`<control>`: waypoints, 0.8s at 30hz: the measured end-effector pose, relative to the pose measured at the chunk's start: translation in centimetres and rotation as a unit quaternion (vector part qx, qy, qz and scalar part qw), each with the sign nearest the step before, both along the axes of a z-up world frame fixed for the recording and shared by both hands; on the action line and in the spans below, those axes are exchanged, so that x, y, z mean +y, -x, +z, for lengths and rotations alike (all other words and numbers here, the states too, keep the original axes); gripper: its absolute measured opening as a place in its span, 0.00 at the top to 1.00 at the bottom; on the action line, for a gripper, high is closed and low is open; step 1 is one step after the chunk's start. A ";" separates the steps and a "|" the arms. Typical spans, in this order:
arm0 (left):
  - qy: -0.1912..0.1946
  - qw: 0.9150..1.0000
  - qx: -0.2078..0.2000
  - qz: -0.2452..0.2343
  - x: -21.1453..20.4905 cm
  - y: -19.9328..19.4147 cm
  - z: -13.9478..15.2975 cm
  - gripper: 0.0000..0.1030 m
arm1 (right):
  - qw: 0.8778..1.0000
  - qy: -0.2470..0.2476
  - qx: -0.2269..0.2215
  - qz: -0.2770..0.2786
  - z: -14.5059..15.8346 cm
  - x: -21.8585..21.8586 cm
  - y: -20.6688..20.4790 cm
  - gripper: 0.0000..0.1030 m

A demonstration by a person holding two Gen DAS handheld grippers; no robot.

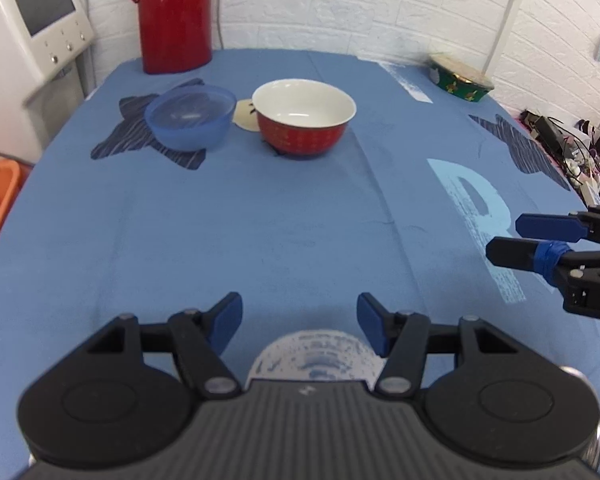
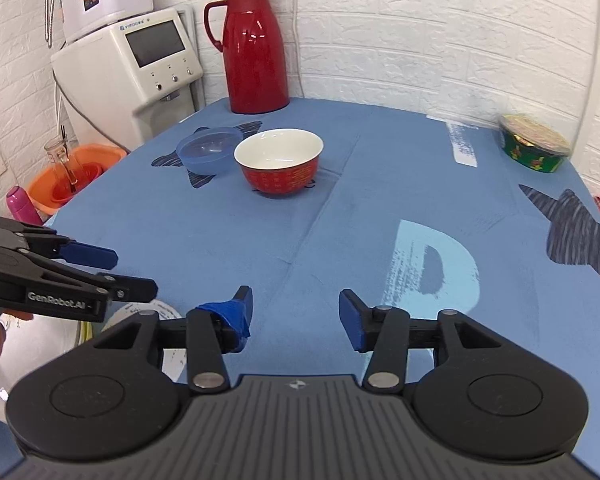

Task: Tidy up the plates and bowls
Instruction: 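Move both tools toward the red bowl with white interior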

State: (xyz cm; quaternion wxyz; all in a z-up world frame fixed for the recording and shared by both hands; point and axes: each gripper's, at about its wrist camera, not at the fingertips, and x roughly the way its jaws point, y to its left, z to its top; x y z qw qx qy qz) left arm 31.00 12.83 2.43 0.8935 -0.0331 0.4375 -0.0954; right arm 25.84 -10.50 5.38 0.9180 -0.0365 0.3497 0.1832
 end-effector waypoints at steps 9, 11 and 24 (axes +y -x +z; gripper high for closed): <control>0.178 0.968 0.065 0.167 3.7 -10.9 -0.2 0.43 | 1.000 -0.022 -0.003 -0.008 2.0 3.4 -11.3 0.67; 0.170 0.966 0.069 0.182 3.5 -12.3 -0.3 0.42 | 1.000 -0.023 -0.004 -0.018 1.7 4.0 -13.6 0.66; 0.212 0.956 0.064 0.191 4.4 -14.1 -0.8 0.43 | 0.998 -0.010 0.048 -0.031 -3.2 5.7 -22.4 0.65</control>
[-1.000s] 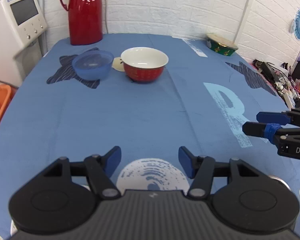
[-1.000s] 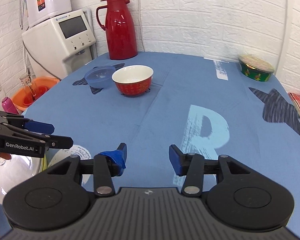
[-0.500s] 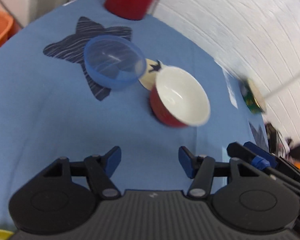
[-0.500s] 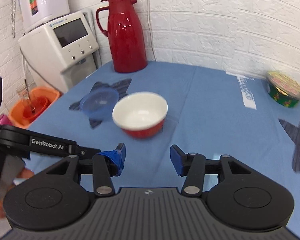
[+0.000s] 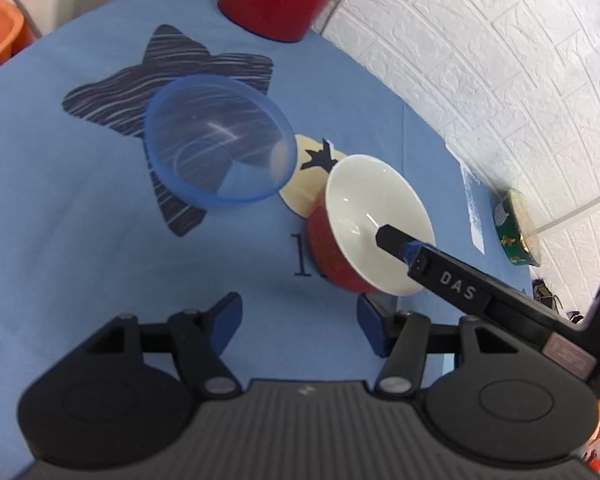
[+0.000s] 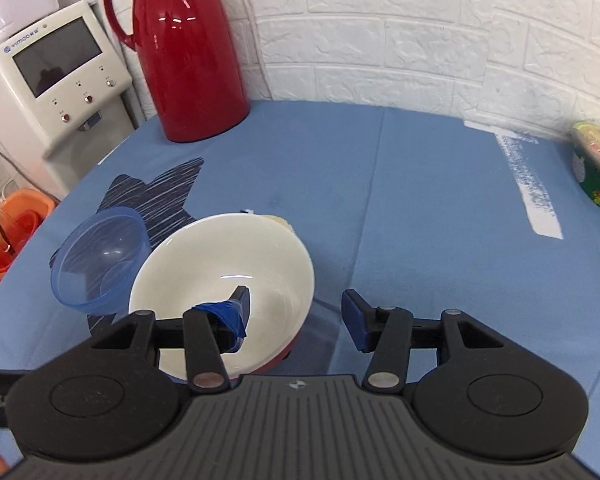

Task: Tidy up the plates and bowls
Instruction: 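Move both tools toward the red bowl with white interior, then close both tools on the rim of the red bowl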

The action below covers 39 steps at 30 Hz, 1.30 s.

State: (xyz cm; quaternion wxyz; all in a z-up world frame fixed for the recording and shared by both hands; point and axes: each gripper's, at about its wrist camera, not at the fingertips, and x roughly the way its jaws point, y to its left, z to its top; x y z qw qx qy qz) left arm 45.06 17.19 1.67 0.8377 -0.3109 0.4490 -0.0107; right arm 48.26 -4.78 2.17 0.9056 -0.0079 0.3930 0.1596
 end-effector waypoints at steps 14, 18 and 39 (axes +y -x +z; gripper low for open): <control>0.005 1.000 -0.014 0.017 1.8 -0.4 1.1 0.43 | 0.999 0.024 0.030 0.008 -1.4 -0.5 0.1 0.63; -0.024 0.999 -0.030 0.004 3.8 1.2 3.2 0.43 | 0.998 0.033 0.048 0.018 -1.3 -0.9 0.9 0.62; -0.034 0.996 -0.072 -0.050 3.7 4.5 5.5 0.42 | 0.999 -0.028 0.005 -0.019 4.2 -4.8 5.0 0.59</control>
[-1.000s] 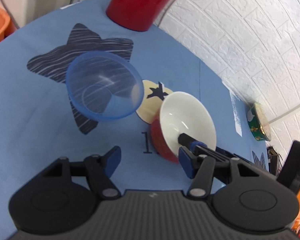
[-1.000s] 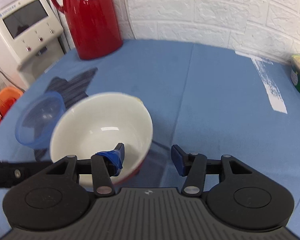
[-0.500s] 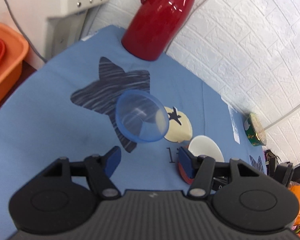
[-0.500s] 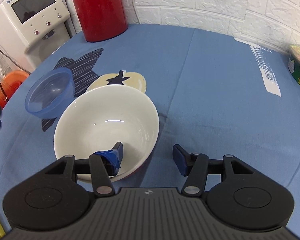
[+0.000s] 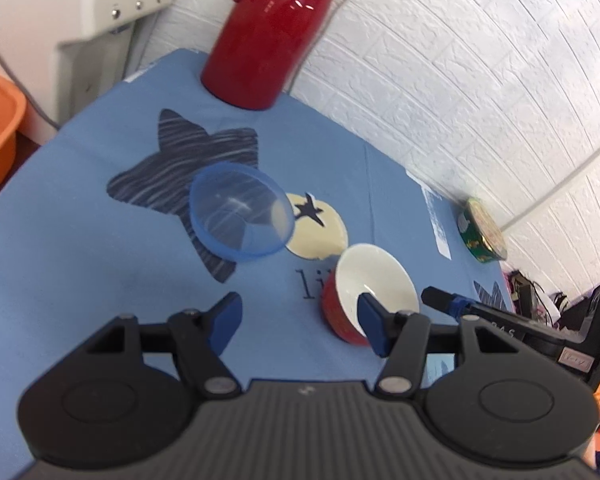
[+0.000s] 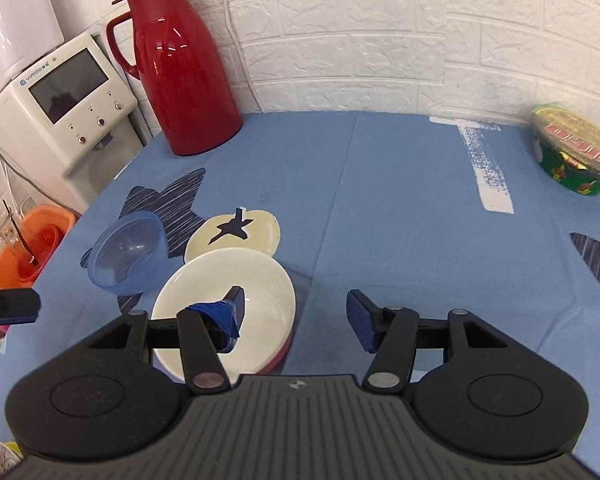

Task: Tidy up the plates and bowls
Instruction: 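Close both tools on the rim of the red bowl, then lift the red bowl with both tools and lower it into the steel bowl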

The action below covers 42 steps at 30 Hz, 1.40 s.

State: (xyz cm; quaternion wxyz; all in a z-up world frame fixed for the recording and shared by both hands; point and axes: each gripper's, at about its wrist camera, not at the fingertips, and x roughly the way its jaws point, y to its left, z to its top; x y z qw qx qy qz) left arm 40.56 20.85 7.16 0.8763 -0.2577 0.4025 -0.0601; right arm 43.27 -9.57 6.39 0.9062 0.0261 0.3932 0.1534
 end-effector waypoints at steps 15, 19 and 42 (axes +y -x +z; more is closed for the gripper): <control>-0.011 0.998 0.057 0.005 -6.8 -6.8 -4.4 0.42 | 0.999 0.015 0.027 0.019 -4.0 2.1 -3.2 0.58; -0.031 0.997 0.071 0.031 -7.3 -7.7 -5.9 0.42 | 0.999 0.033 0.034 0.023 -5.3 2.5 -3.8 0.58; -0.041 0.997 0.070 -0.003 -7.9 -8.1 -7.0 0.95 | 0.998 0.004 0.004 0.070 -6.1 3.2 -2.4 0.97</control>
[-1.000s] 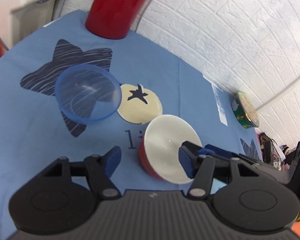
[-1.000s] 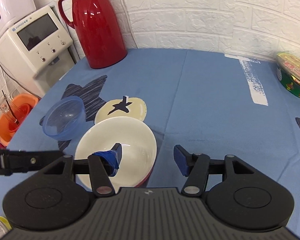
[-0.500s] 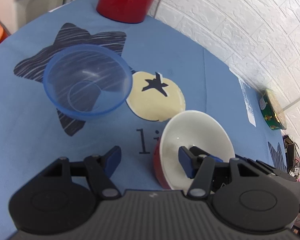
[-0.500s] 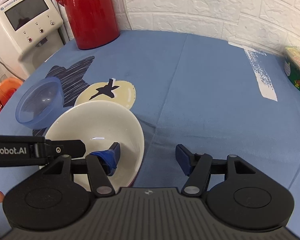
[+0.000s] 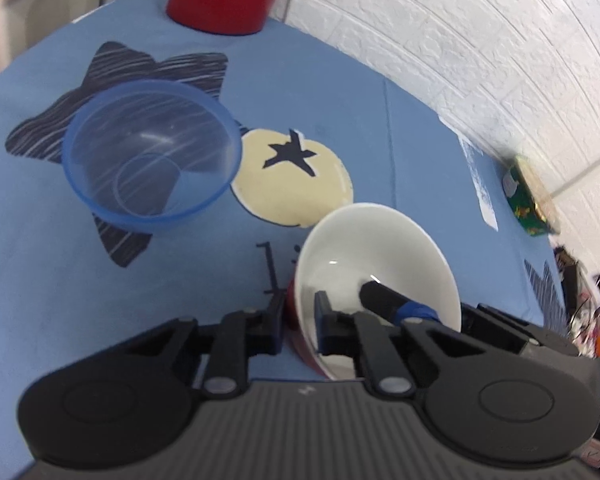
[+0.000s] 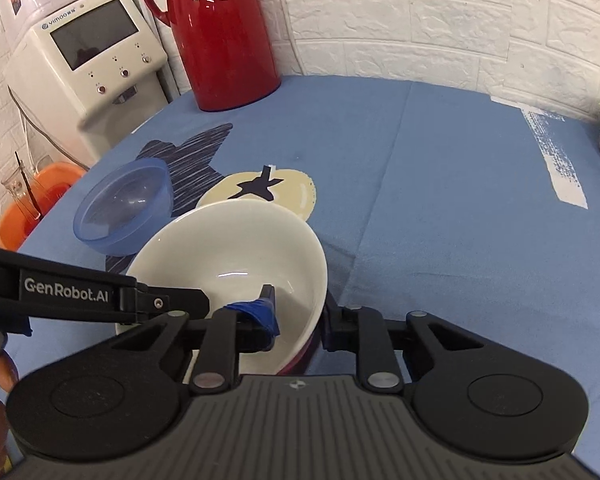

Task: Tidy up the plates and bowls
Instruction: 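Lift the red bowl with both tools and lower it into the steel bowl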

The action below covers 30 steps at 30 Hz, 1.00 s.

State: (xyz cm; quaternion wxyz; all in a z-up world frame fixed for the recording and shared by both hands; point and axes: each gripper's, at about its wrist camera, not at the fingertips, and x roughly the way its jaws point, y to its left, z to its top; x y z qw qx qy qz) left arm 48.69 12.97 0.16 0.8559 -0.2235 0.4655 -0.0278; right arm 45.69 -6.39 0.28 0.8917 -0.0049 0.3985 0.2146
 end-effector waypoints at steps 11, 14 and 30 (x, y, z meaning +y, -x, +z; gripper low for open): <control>-0.018 0.999 -0.017 -0.049 -1.9 9.8 4.7 0.99 | 0.999 -0.018 -0.026 -0.005 3.8 -1.4 9.3 0.91; -0.021 0.997 -0.020 -0.067 -2.9 13.9 6.4 0.99 | 0.999 -0.013 -0.030 -0.005 5.5 -2.0 13.6 0.90; -0.020 0.986 0.023 -0.161 -8.6 29.8 3.3 0.99 | 0.998 0.015 -0.001 -0.059 3.6 -5.7 32.1 0.85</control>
